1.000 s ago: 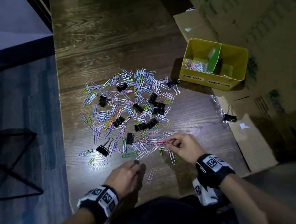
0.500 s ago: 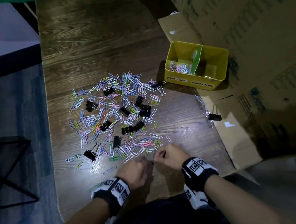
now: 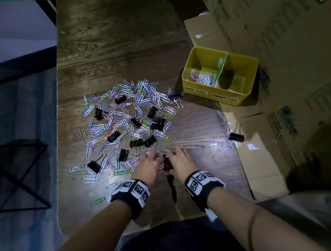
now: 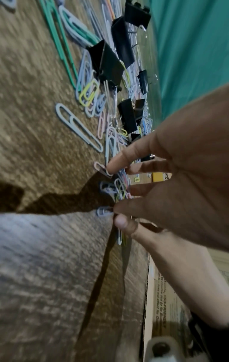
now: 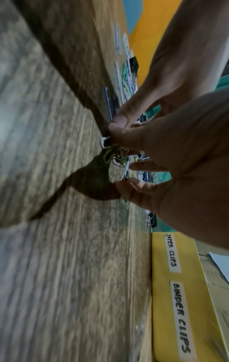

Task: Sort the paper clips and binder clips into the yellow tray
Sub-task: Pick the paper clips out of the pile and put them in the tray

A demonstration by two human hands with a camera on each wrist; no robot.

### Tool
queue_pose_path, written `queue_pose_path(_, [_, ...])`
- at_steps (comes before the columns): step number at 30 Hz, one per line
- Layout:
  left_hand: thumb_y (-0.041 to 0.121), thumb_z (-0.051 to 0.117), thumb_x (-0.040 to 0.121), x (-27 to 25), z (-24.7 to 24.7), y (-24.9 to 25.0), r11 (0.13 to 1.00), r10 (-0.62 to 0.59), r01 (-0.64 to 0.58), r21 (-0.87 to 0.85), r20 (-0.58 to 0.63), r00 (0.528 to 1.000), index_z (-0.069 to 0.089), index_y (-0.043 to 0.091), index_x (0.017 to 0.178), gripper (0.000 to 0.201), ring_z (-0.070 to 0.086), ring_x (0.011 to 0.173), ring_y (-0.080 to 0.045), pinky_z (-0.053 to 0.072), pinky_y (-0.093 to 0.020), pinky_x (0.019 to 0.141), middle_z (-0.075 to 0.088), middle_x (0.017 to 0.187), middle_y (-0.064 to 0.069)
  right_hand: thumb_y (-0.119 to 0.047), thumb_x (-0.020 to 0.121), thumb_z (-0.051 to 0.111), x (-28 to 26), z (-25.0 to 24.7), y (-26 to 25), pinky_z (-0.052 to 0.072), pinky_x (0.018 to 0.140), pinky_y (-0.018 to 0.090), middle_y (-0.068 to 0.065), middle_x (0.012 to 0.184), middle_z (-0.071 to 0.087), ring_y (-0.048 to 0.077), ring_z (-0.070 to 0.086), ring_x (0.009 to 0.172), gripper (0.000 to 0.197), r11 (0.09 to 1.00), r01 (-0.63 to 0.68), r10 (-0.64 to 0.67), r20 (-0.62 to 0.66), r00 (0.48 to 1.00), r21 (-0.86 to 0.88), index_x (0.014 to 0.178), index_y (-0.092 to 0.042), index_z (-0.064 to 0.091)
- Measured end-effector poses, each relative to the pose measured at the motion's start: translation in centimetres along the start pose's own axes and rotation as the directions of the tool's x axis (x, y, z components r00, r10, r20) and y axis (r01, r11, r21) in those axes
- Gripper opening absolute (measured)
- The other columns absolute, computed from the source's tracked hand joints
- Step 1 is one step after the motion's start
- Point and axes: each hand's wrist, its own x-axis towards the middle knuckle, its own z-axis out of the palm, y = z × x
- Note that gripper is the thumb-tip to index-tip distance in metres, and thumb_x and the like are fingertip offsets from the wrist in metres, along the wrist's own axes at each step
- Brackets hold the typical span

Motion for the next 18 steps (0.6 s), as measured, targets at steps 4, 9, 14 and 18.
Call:
queue_pose_path(4, [0.013,0.048,0.090,0.1,0.5,-0.3,0.999,0.044,-0.044,0.016,0.002,0.999,0.051,0.015,0.122,0.031,0.044,0.112,-0.030,0.040,-0.040,0.095,0.053,0.121,-0.009,-0.004,0.086,0.052,0.7,-0.6,0.2,0.047,0.093,0.041,0.020,0.121,0.053,0.036,0.054,0.112,0.035,0.995,0.102,-0.102,0.028,0.994,-0.005,0.121,-0.002,0.055])
queue_pose_path(9, [0.009,0.046,0.091,0.5,0.4,-1.4,0.997,0.082,-0.082,0.006,-0.014,0.997,0.042,0.010,0.129,0.038,0.045,0.113,-0.031,0.042,-0.040,0.091,0.056,0.119,-0.012,0.000,0.091,0.042,0.8,-1.3,0.2,0.045,0.090,0.041,0.023,0.115,0.055,0.038,0.055,0.108,0.029,0.982,0.113,-0.101,0.081,0.992,-0.154,0.115,0.004,0.058])
queue_pose_path(14, [0.021,0.045,0.094,1.5,-0.7,-3.0,0.996,0.084,-0.084,-0.006,-0.059,0.995,0.048,0.012,0.123,0.031,0.052,0.106,-0.023,0.044,-0.032,0.089,0.058,0.115,-0.007,-0.005,0.093,0.046,1.9,-2.1,0.8,0.047,0.085,0.040,0.022,0.110,0.063,0.037,0.059,0.104,0.022,0.992,0.053,-0.042,0.095,0.995,-0.110,0.108,0.000,0.062])
queue_pose_path(18, [0.025,0.060,0.087,1.9,-2.1,-4.3,0.974,0.020,-0.037,-0.223,-0.080,0.997,0.060,0.019,0.110,0.024,0.062,0.085,-0.014,0.051,-0.026,0.077,0.067,0.100,0.001,-0.012,0.093,0.053,3.3,-2.9,1.3,0.046,0.078,0.035,0.019,0.105,0.064,0.034,0.061,0.098,0.019,1.000,0.016,-0.014,0.109,0.994,-0.017,0.106,-0.003,0.063])
